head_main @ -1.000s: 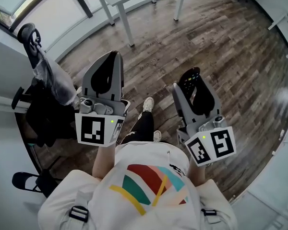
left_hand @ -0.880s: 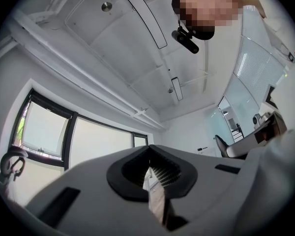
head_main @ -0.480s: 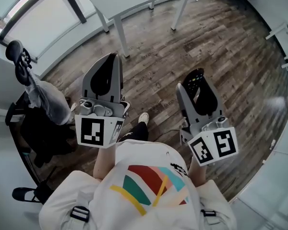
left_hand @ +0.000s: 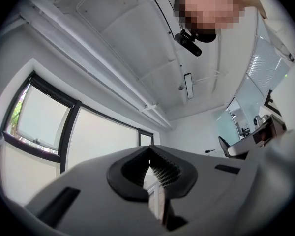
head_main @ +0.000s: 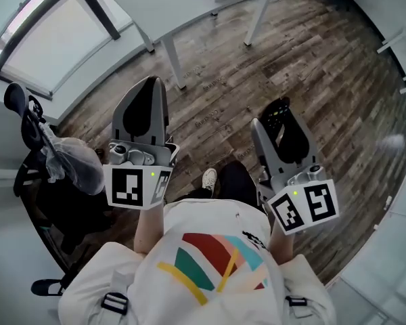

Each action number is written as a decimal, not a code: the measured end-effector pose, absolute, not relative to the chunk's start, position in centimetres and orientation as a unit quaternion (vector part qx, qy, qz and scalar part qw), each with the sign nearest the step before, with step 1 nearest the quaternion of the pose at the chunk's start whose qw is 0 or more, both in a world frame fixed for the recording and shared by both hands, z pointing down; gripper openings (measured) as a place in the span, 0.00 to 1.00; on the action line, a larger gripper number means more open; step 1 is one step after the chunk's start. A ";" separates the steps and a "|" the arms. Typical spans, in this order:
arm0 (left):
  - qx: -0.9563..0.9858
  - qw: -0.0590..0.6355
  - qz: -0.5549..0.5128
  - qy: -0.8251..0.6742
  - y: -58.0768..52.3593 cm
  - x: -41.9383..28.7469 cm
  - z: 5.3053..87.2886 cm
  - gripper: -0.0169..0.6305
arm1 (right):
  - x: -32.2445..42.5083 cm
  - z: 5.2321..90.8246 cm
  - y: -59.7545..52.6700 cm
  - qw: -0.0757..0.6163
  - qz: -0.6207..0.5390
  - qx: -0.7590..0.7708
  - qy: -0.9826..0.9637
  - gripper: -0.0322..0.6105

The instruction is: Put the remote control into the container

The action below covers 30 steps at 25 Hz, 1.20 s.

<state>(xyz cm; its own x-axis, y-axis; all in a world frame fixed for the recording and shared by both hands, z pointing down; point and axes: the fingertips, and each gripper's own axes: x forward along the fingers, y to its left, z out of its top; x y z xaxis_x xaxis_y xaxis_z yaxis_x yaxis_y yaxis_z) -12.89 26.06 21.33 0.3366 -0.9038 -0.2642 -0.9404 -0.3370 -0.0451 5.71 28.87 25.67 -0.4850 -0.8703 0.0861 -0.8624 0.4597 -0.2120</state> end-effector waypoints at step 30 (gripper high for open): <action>-0.793 0.135 0.061 0.591 4.3 -6.4 21.0 0.04 | 9.8 27.3 4.2 0.034 -0.126 -0.448 0.884 0.45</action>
